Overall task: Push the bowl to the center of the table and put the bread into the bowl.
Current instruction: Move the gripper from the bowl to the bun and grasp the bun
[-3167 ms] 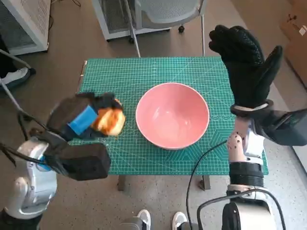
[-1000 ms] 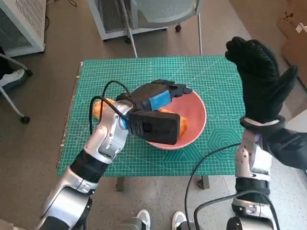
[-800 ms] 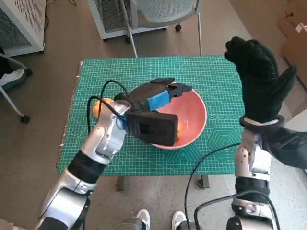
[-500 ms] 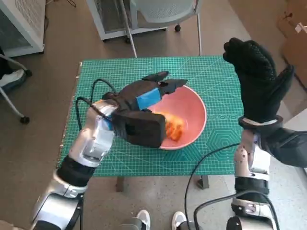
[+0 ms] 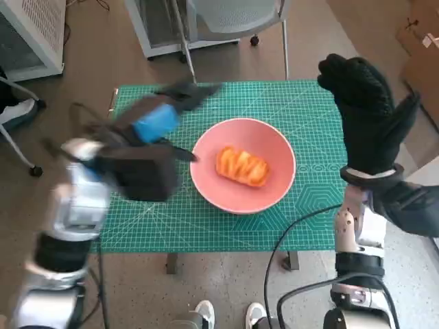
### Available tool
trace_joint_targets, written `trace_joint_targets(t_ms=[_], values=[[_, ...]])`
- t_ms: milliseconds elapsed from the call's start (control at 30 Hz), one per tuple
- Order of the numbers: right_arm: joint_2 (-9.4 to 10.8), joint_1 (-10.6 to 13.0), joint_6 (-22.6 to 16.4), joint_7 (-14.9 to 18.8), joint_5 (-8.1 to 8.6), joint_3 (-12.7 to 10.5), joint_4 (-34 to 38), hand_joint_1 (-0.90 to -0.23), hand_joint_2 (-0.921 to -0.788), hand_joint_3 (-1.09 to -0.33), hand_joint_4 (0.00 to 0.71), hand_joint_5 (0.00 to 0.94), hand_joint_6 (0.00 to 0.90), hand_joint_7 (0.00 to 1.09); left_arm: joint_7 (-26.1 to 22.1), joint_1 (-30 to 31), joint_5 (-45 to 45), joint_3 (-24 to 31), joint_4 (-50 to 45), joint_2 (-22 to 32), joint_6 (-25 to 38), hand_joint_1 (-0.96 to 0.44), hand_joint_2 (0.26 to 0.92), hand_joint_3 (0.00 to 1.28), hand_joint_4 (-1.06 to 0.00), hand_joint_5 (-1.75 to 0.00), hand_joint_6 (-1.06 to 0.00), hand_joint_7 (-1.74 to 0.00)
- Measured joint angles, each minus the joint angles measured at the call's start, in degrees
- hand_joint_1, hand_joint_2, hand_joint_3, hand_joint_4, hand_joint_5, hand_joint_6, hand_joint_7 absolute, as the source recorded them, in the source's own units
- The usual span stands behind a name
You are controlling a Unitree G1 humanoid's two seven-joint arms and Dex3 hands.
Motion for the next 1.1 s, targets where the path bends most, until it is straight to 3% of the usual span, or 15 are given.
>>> trace_joint_targets(t_ms=[467,767,1100], values=[[-0.01,-1.51,-0.14,1.23,0.07,-0.26,2.40,-0.598,-0.921,-0.611,0.335,0.003,0.389,0.01,-2.29,4.17,4.77,0.16,-1.00,5.66,9.28,0.03,0.719,0.00,0.00,0.00,-0.18,-0.03],[-0.01,-2.44,-0.30,2.19,0.08,-0.25,4.10,-0.600,-0.921,-0.610,0.336,0.002,0.381,0.00,-2.20,4.34,6.37,-2.03,2.56,5.64,10.10,0.11,0.721,0.00,0.00,0.00,-0.18,-0.02],[-0.35,-3.32,-0.10,3.82,0.64,-0.48,4.70,-0.599,-0.921,-0.608,0.334,0.001,0.381,0.00,-1.13,3.75,6.96,-5.17,8.16,4.91,9.54,0.10,0.721,0.00,0.00,0.00,-0.18,-0.01]])
